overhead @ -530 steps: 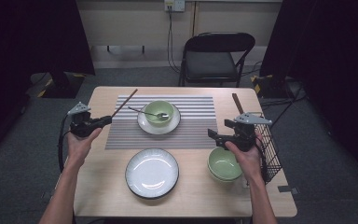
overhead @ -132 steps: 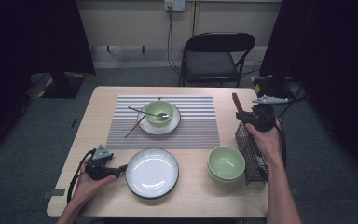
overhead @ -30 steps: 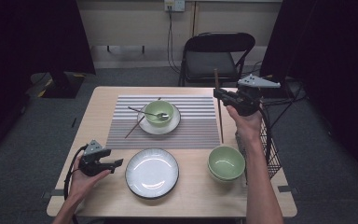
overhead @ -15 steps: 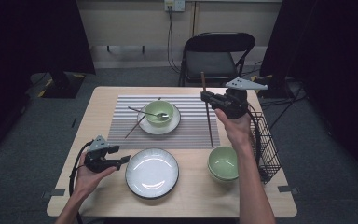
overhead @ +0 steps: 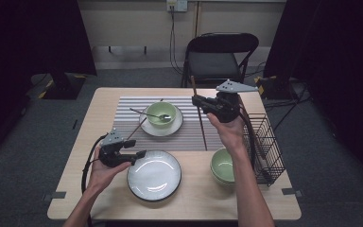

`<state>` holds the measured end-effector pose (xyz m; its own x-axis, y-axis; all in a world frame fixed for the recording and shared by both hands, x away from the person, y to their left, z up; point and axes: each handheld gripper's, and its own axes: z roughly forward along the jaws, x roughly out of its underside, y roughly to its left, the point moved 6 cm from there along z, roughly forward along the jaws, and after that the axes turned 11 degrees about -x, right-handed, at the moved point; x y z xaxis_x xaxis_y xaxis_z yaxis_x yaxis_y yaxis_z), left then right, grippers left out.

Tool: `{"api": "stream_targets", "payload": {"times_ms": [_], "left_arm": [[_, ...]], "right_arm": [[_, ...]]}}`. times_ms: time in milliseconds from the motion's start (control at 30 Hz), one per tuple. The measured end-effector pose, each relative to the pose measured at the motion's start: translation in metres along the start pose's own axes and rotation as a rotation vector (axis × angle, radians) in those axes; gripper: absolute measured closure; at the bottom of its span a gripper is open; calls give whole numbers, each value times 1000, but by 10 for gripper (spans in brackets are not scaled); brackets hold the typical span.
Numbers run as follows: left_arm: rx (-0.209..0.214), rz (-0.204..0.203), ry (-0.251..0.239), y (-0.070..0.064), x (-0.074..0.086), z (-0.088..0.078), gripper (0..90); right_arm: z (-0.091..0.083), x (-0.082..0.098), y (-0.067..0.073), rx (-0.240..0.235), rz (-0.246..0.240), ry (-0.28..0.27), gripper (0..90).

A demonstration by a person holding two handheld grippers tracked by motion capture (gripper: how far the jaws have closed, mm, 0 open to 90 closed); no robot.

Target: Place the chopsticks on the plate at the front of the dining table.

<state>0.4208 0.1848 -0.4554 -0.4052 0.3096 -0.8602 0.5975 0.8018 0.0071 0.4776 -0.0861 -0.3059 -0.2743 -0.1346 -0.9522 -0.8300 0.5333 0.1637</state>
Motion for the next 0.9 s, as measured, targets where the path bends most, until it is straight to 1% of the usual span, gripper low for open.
{"api": "stream_targets", "payload": {"times_ms": [33,67,100,167,233,267,300,367,400,433,467,533,567,867,900], "left_arm": [[13,-1,-10,-5,-5,2,358],[13,-1,-10,-5,-5,2,362],[26,-1,-13,-7,-8,3,366],[40,7,-18,-12,-12,6,367],[52,4,-34,-17,-17,8,368],[58,9,-39,-19,-19,9,368],[70,22,-35,-23,-21,11,379],[75,23,-37,-25,-23,11,379],[92,17,-48,-29,-27,12,390],[92,17,-48,-29,-27,12,405],[102,13,-46,-31,-30,12,423],[122,23,-58,-38,-37,12,447],[122,23,-58,-38,-37,12,453],[163,13,-104,-54,-58,15,466],[172,0,-111,-56,-61,16,470]], "right_arm": [[1,0,2,-3,-2,-1,846],[1,0,2,-3,-2,-1,846],[3,-1,5,-13,-1,-6,846],[4,-1,7,-17,-3,-7,846],[8,-1,12,-32,-2,-13,846],[8,-1,12,-32,-2,-13,846],[10,-1,15,-38,-6,-13,846],[12,-1,17,-43,-6,-17,846],[14,-1,19,-53,-3,-22,846],[15,0,21,-56,-2,-23,846],[16,0,22,-59,0,-23,846],[19,1,25,-70,0,-23,846],[21,1,26,-72,0,-22,846],[34,4,38,-105,-7,-11,846],[36,5,39,-107,-7,-11,846]]}}
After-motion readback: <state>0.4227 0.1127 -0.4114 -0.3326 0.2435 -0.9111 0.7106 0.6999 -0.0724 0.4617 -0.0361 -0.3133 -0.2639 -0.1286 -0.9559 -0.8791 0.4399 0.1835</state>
